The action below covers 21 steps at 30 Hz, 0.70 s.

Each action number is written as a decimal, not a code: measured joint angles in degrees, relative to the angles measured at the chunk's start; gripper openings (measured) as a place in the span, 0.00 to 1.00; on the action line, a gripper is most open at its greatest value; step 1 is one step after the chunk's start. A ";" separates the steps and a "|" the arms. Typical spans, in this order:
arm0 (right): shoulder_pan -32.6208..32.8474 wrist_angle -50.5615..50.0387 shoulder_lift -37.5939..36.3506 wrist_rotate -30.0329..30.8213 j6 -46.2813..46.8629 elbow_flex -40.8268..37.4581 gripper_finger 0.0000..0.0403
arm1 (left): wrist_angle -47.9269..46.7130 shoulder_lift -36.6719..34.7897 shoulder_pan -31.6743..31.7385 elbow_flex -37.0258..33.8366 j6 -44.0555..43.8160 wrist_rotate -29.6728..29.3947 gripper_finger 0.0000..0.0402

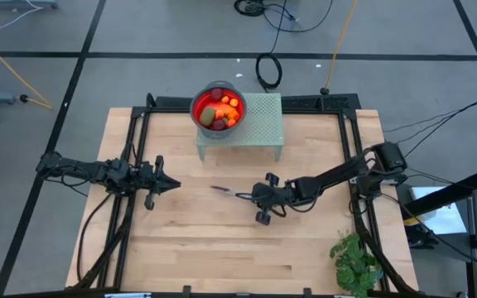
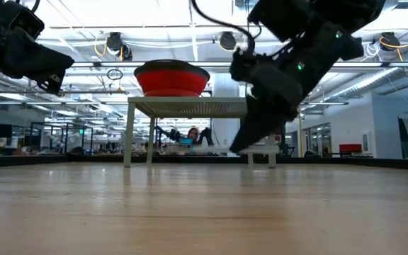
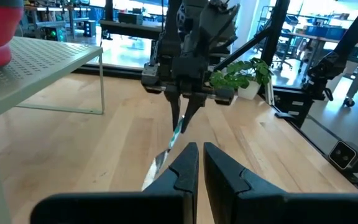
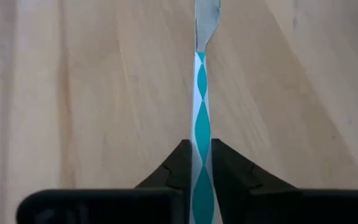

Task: Pick & Place Fruit
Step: Put the knife on the shelf

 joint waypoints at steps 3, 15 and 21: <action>0.00 0.37 -1.70 0.29 -0.06 0.03 0.08 | 0.04 0.00 0.01 0.00 -0.04 0.00 0.06; 0.00 0.08 -13.76 0.64 -0.93 0.12 0.08 | 0.07 0.00 0.00 0.00 -0.11 0.00 0.06; 0.02 0.08 -20.18 0.85 -1.42 0.12 0.09 | 0.07 0.01 0.00 0.00 -0.13 0.02 0.06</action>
